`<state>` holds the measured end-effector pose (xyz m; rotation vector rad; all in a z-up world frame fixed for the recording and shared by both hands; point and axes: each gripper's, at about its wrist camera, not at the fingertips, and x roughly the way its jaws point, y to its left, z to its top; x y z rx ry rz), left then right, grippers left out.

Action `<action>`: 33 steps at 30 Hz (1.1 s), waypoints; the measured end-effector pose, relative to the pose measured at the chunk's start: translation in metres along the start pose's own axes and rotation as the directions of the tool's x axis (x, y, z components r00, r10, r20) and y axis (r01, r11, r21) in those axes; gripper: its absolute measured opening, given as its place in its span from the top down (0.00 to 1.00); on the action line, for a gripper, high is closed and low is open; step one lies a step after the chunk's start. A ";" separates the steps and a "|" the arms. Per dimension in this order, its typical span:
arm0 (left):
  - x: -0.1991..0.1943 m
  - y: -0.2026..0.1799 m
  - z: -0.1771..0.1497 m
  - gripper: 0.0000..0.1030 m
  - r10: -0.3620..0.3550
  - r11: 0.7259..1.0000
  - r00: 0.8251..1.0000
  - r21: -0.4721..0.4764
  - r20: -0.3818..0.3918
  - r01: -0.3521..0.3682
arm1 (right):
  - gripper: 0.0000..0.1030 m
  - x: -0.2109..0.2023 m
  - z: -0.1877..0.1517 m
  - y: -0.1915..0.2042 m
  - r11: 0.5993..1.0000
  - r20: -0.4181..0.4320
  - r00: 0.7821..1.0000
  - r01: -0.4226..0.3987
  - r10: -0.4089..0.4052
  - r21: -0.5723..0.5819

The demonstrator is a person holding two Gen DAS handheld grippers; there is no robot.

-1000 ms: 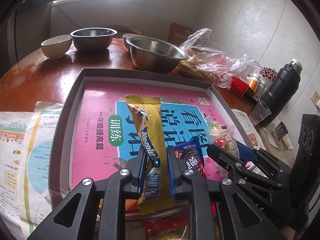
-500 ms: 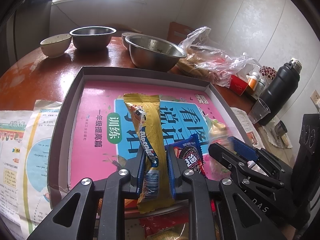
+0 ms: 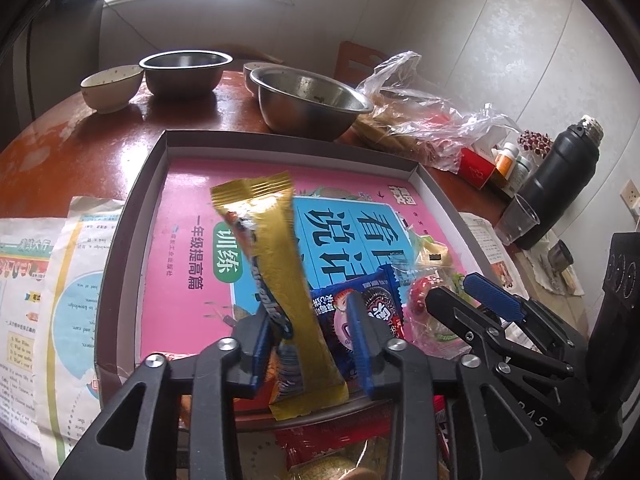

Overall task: Organize snacks
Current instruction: 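Lower the yellow bar into the tray and open the left tool while the right tool releases the pastry bag, then move both open tools back over the remaining snacks on the newspaper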

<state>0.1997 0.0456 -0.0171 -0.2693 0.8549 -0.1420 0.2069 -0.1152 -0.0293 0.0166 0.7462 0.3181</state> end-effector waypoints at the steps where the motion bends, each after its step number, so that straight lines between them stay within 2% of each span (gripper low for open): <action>1: 0.000 0.000 0.000 0.62 0.001 1.000 1.000 0.000 0.000 -0.001 | 0.45 0.000 0.000 0.000 1.000 0.000 1.000 -0.001 0.001 0.001; 4: -0.001 0.001 -0.001 0.60 0.004 1.000 1.000 -0.003 0.000 -0.004 | 0.45 -0.001 0.000 -0.001 1.000 0.000 1.000 0.000 0.000 0.003; 8: -0.002 0.001 -0.001 0.53 0.009 1.000 1.000 -0.004 -0.001 -0.009 | 0.43 -0.002 0.000 -0.002 1.000 0.000 1.000 0.002 -0.002 0.005; 12: -0.004 0.002 -0.002 0.51 0.016 1.000 1.000 -0.003 -0.001 -0.016 | 0.41 -0.005 0.000 -0.002 1.000 0.006 1.000 0.002 -0.002 0.011; 25: -0.011 0.000 -0.002 0.37 0.034 0.999 0.999 -0.003 0.015 -0.034 | 0.37 -0.016 -0.001 -0.004 1.000 0.033 0.999 0.006 -0.006 0.018; 33: -0.025 0.005 0.001 0.36 0.052 0.998 0.998 -0.020 0.042 -0.051 | 0.37 -0.021 -0.001 -0.007 1.000 0.047 0.999 0.012 -0.014 0.028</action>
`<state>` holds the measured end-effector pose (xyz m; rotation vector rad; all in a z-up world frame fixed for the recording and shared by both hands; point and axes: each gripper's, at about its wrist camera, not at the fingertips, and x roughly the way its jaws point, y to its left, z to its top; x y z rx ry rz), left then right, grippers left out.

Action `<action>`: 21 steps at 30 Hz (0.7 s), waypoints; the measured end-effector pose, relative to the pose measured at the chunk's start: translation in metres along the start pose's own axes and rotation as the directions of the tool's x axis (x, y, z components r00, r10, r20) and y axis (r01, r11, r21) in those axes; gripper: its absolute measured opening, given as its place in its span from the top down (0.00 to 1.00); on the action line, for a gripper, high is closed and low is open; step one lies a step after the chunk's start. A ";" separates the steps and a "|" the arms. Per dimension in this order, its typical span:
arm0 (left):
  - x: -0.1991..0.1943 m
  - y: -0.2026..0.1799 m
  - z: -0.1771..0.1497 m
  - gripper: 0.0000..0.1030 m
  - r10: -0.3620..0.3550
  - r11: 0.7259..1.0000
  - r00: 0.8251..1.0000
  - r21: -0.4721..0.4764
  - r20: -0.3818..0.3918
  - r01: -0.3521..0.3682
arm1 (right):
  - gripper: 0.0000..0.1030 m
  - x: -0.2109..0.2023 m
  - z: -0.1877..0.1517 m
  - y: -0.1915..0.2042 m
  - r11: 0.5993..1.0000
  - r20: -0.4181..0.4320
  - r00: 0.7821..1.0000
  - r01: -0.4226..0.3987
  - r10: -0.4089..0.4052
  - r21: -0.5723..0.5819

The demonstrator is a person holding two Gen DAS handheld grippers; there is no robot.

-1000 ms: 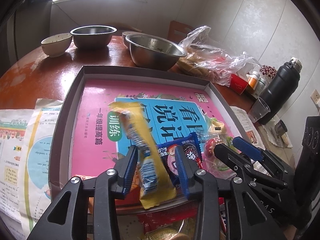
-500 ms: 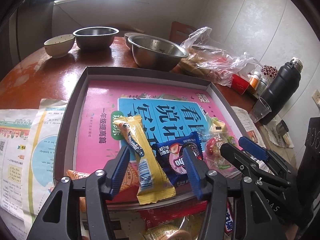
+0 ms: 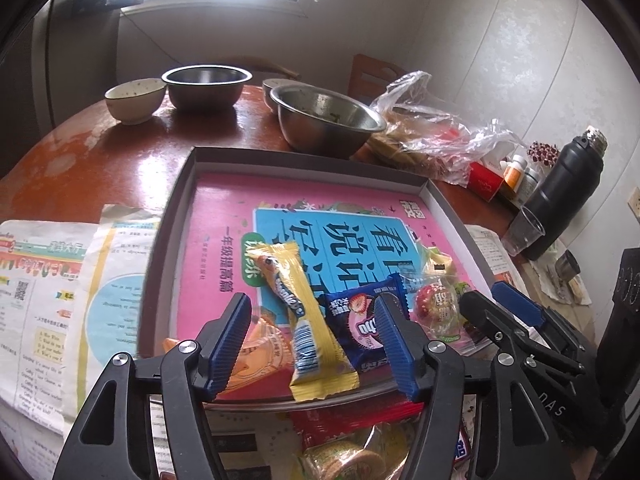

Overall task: Organize snacks
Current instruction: 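Move both open tools back over the remaining snacks on the newspaper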

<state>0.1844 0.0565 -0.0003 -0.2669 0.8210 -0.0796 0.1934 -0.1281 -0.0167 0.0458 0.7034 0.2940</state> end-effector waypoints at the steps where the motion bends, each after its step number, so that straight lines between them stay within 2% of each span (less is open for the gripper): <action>1: -0.002 0.001 0.000 0.35 0.002 1.000 1.000 -0.002 0.004 -0.002 | 0.37 -0.001 0.000 -0.001 1.000 0.002 1.000 0.000 0.000 0.001; 4: -0.008 0.003 0.001 0.31 0.011 1.000 1.000 -0.007 0.017 -0.011 | 0.36 -0.003 0.001 -0.002 1.000 0.009 1.000 0.001 -0.001 0.006; 21: -0.034 0.005 -0.004 0.28 0.020 1.000 0.999 -0.008 0.037 -0.020 | 0.33 -0.026 0.001 0.000 1.000 0.044 0.999 -0.015 0.015 0.004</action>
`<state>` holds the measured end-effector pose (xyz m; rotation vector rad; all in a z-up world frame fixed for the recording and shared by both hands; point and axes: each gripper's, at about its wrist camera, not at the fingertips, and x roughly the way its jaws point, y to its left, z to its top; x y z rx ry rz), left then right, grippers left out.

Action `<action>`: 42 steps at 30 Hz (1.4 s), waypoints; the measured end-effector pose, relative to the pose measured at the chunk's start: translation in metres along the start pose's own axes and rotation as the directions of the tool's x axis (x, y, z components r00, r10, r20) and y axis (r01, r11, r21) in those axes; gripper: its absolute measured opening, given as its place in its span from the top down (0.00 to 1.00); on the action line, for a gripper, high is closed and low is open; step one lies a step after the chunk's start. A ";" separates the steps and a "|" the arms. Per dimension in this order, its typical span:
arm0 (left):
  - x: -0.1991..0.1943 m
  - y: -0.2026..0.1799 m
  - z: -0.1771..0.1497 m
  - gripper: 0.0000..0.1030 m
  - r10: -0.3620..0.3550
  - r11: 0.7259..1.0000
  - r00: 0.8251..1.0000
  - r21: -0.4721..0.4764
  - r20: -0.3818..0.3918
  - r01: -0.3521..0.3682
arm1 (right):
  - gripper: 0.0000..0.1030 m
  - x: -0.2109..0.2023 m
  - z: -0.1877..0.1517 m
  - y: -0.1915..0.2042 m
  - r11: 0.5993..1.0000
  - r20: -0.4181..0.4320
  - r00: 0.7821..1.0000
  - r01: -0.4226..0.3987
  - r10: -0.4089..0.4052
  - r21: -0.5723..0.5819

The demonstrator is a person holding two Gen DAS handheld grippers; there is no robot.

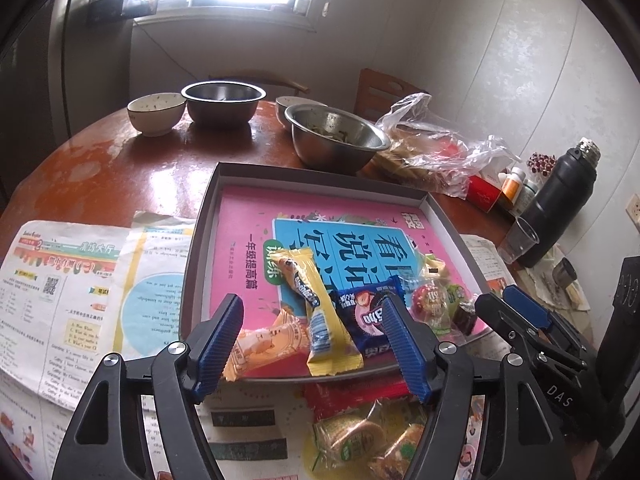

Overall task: Organize snacks
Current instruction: 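Move both open tools back over the remaining snacks on the newspaper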

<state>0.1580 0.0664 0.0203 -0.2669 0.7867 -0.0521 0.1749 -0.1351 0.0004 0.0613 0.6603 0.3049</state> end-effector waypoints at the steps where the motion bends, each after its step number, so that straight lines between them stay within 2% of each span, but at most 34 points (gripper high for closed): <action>1: -0.001 0.000 -0.001 0.28 0.001 1.000 1.000 0.001 0.000 -0.001 | 0.32 -0.001 0.000 0.000 1.000 0.001 1.000 -0.004 0.004 -0.001; 22: -0.017 -0.004 -0.023 0.27 0.009 1.000 0.999 0.023 -0.039 -0.008 | 0.30 -0.023 -0.015 0.006 1.000 -0.003 1.000 -0.023 0.023 -0.017; 42: -0.011 -0.008 -0.051 0.27 0.008 0.999 0.993 0.044 -0.116 -0.003 | 0.30 -0.033 -0.053 -0.006 1.000 -0.090 0.996 -0.010 0.007 -0.026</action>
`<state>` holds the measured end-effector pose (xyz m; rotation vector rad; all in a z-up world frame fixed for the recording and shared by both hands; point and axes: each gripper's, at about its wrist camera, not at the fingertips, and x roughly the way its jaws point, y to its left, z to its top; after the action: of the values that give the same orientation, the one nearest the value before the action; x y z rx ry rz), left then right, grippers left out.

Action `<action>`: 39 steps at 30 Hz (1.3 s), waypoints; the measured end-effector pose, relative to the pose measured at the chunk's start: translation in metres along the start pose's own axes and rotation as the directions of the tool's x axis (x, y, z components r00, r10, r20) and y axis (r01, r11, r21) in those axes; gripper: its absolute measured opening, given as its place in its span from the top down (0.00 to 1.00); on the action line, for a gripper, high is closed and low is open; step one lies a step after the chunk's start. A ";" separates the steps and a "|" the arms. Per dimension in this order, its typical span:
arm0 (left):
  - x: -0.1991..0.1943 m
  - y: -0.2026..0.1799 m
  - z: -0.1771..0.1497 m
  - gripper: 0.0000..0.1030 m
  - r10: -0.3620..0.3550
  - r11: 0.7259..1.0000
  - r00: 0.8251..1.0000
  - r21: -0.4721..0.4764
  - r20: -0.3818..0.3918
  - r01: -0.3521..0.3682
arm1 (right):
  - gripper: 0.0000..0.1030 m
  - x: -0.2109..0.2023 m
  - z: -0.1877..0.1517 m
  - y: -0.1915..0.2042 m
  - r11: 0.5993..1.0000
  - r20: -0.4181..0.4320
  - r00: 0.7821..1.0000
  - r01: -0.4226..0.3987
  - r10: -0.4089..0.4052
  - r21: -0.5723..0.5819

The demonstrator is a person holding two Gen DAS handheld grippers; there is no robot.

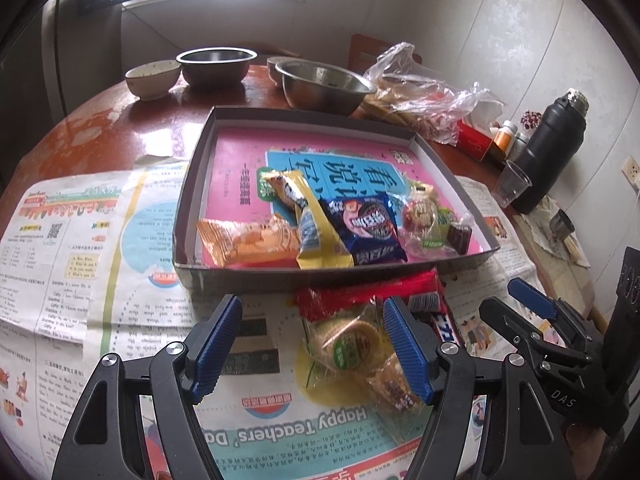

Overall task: Organize snacks
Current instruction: 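Move both open tools back over the remaining snacks on the newspaper, then grasp the clear round-cookie bag with the left tool while the right tool grasps the blue chocolate bar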

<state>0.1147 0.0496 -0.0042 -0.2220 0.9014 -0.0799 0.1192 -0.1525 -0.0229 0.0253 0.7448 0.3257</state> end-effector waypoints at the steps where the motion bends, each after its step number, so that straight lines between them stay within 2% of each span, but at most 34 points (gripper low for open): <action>1: 0.001 -0.001 -0.002 0.27 0.001 1.000 1.000 0.002 -0.004 -0.001 | 0.30 0.000 -0.003 -0.001 1.000 -0.008 1.000 0.002 -0.002 -0.001; 17: 0.012 -0.009 -0.016 0.27 -0.006 1.000 0.999 0.004 -0.040 0.006 | 0.30 0.010 -0.027 0.009 0.999 -0.092 0.996 0.000 -0.004 -0.041; 37: 0.022 -0.004 -0.019 0.27 -0.003 1.000 0.998 -0.016 -0.057 0.002 | 0.30 0.026 -0.032 0.030 0.994 -0.117 0.993 -0.004 -0.009 -0.113; 39: 0.023 -0.004 -0.019 0.27 -0.007 1.000 0.998 -0.021 -0.060 0.006 | 0.32 0.028 -0.032 0.034 0.992 -0.113 0.994 -0.006 -0.009 -0.126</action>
<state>0.1138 0.0392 -0.0325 -0.2427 0.9613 -0.0839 0.1072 -0.1150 -0.0605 -0.1142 0.8354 0.3748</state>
